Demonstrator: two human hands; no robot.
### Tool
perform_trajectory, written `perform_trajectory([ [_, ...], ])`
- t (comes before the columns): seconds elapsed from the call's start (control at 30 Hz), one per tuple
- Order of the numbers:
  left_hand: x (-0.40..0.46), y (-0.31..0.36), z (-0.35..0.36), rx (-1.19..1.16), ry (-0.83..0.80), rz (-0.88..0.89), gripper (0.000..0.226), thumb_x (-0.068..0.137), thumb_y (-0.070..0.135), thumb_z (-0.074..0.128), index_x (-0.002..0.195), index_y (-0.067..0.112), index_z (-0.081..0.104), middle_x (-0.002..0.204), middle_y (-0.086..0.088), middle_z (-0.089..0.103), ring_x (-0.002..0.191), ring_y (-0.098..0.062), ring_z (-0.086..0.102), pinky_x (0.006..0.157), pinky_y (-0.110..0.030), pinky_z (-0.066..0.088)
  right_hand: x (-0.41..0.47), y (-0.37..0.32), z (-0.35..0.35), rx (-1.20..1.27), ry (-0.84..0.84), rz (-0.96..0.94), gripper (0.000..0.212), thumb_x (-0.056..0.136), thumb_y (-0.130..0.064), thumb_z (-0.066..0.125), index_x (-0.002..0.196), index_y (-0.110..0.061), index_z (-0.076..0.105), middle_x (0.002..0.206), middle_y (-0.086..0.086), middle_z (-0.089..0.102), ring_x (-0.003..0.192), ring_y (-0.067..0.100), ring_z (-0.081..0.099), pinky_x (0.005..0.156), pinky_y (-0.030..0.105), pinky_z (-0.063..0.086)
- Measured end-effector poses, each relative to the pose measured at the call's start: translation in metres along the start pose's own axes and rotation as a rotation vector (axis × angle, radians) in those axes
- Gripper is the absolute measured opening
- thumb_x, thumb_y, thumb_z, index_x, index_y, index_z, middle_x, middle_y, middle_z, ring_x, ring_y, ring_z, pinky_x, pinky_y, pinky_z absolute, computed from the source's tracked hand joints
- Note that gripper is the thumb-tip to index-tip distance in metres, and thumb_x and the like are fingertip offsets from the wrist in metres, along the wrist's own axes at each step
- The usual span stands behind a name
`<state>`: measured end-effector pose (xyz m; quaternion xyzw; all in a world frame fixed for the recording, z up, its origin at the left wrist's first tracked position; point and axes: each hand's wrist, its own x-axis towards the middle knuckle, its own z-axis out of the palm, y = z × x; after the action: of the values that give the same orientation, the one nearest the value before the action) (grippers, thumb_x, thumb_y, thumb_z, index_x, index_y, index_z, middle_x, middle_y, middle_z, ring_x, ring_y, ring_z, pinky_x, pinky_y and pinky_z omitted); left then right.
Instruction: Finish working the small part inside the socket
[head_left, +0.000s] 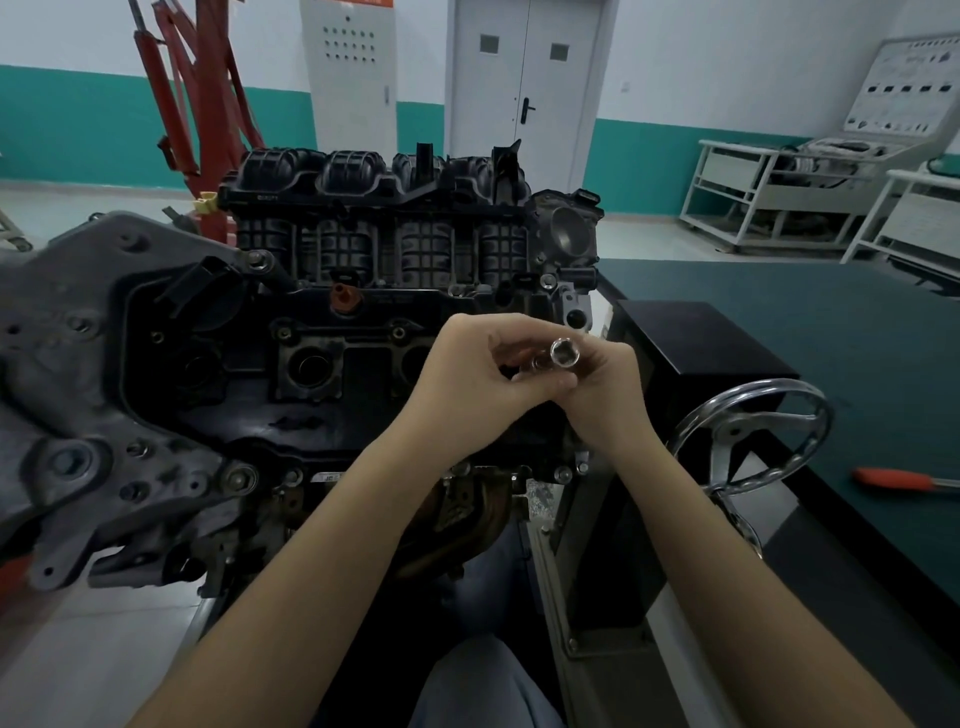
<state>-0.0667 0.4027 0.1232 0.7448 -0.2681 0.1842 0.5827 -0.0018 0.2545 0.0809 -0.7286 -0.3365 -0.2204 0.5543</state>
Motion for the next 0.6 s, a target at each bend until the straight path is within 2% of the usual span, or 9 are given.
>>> perform_trajectory([
  [0.07, -0.0003, -0.0005, 0.0013, 0.052, 0.053, -0.006, 0.025, 0.069, 0.0, 0.083, 0.091, 0.009, 0.076, 0.088, -0.003, 0.075, 0.087, -0.013, 0.072, 0.085, -0.039, 0.057, 0.0006, 0.0002, -0.0014, 0.015, 0.015, 0.013, 0.023, 0.072, 0.01, 0.073, 0.092, -0.001, 0.072, 0.084, -0.004, 0.072, 0.081, 0.003, 0.068, 0.073, 0.015, 0.05],
  [0.1, -0.0001, -0.0003, 0.0018, 0.067, 0.071, -0.008, 0.022, 0.069, 0.002, 0.084, 0.089, 0.01, 0.077, 0.085, -0.001, 0.075, 0.085, -0.011, 0.072, 0.084, -0.039, 0.058, 0.0005, -0.0003, -0.0017, 0.019, 0.013, 0.008, 0.023, 0.073, 0.01, 0.073, 0.093, -0.002, 0.071, 0.084, -0.002, 0.071, 0.081, 0.002, 0.068, 0.073, 0.015, 0.05],
  [0.2, 0.001, -0.0001, 0.0005, 0.045, 0.024, 0.0, 0.022, 0.075, -0.002, 0.077, 0.094, 0.009, 0.076, 0.091, -0.005, 0.076, 0.09, -0.013, 0.072, 0.088, -0.039, 0.057, -0.0002, -0.0013, -0.0017, -0.013, -0.034, -0.015, 0.036, 0.077, 0.013, 0.068, 0.105, -0.008, 0.064, 0.089, -0.009, 0.067, 0.083, -0.006, 0.065, 0.074, 0.011, 0.048],
  [0.3, 0.0018, 0.0004, -0.0017, -0.03, -0.065, -0.01, 0.03, 0.077, -0.011, 0.073, 0.1, 0.007, 0.073, 0.096, -0.011, 0.074, 0.096, -0.02, 0.071, 0.093, -0.043, 0.055, 0.0, -0.0004, -0.0007, -0.035, -0.028, -0.006, 0.032, 0.076, 0.009, 0.067, 0.1, -0.012, 0.066, 0.084, -0.011, 0.067, 0.079, -0.006, 0.065, 0.071, 0.01, 0.047],
  [0.4, 0.0007, 0.0008, 0.0, 0.04, 0.005, 0.012, 0.028, 0.071, -0.003, 0.081, 0.093, 0.012, 0.075, 0.09, -0.004, 0.075, 0.089, -0.012, 0.071, 0.088, -0.034, 0.056, 0.0017, -0.0017, -0.0006, -0.001, -0.009, -0.002, 0.027, 0.072, 0.011, 0.073, 0.092, -0.008, 0.072, 0.083, -0.007, 0.072, 0.081, 0.005, 0.069, 0.074, 0.017, 0.051],
  [0.5, -0.0004, 0.0002, 0.0014, 0.118, 0.077, 0.043, 0.027, 0.067, 0.003, 0.085, 0.086, 0.021, 0.075, 0.083, 0.008, 0.073, 0.081, -0.004, 0.07, 0.079, -0.024, 0.056, 0.0002, -0.003, -0.0022, 0.018, -0.024, -0.022, 0.036, 0.072, 0.01, 0.072, 0.1, -0.013, 0.068, 0.085, -0.021, 0.071, 0.085, -0.002, 0.067, 0.076, 0.012, 0.049],
  [0.6, -0.0001, 0.0012, -0.0006, 0.053, 0.009, 0.052, 0.032, 0.073, -0.003, 0.079, 0.093, 0.021, 0.073, 0.087, 0.005, 0.073, 0.086, -0.007, 0.071, 0.084, -0.025, 0.056, -0.0026, -0.0034, -0.0028, -0.002, -0.051, -0.012, 0.033, 0.077, 0.003, 0.067, 0.105, -0.013, 0.064, 0.085, -0.026, 0.068, 0.085, -0.008, 0.065, 0.074, 0.009, 0.047],
])
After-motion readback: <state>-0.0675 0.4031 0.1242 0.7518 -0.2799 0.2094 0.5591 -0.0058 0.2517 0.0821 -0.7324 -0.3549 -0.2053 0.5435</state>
